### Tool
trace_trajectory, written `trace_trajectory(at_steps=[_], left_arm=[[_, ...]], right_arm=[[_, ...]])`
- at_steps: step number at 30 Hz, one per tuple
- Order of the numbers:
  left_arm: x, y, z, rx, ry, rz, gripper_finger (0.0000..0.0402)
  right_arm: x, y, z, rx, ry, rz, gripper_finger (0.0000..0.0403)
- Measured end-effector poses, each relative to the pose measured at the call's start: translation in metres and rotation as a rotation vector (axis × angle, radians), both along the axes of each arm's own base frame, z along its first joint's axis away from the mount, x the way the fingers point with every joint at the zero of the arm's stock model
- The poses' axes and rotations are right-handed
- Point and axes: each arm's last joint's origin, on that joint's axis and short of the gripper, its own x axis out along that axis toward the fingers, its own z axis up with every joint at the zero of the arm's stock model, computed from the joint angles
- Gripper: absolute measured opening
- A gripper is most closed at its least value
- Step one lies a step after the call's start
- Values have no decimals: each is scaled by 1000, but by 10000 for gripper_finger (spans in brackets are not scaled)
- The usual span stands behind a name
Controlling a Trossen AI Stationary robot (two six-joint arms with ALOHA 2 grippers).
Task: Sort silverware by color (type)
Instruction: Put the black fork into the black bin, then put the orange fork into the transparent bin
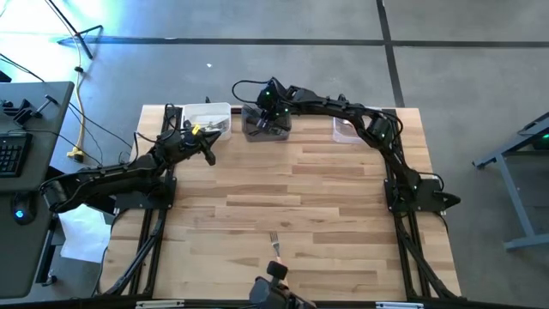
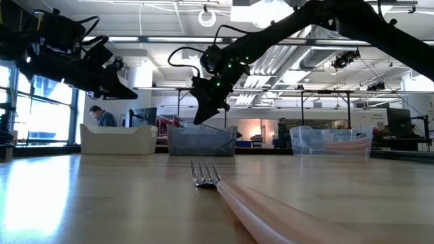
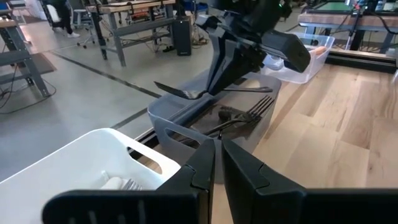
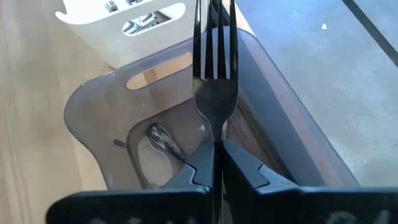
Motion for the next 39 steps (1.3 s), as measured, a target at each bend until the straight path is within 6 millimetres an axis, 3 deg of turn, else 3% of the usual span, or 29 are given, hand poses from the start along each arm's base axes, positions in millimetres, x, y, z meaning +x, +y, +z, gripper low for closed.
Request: trace_trajectory(at_steps=[7,13,21,24,28,31,34,37,39], left_arm=[[0,0,0,0,0,1,19],[0,0,0,0,0,1,19],[0,0,0,0,0,1,19],[0,0,0,0,0,1,19],[0,0,0,-2,-2,2,19],[0,0,0,-6,-5,3,19],[0,0,0,-6,-5,3,19],[0,0,0,-6,-5,3,19],[0,0,0,-6,-5,3,19]], right_arm=[[0,-1,-2,-1,0,6,9],[2,-5,-20,25,30,-3,9],[2,-6,-24,35,38,-21,11],[1,-7,-24,36,37,-24,26],[1,-7,-23,36,38,-24,78],[-1,-6,-16,31,36,-29,124],[-4,-7,4,29,33,-32,154],[-8,-6,21,33,89,-12,152],[-11,-5,26,26,124,1,129]])
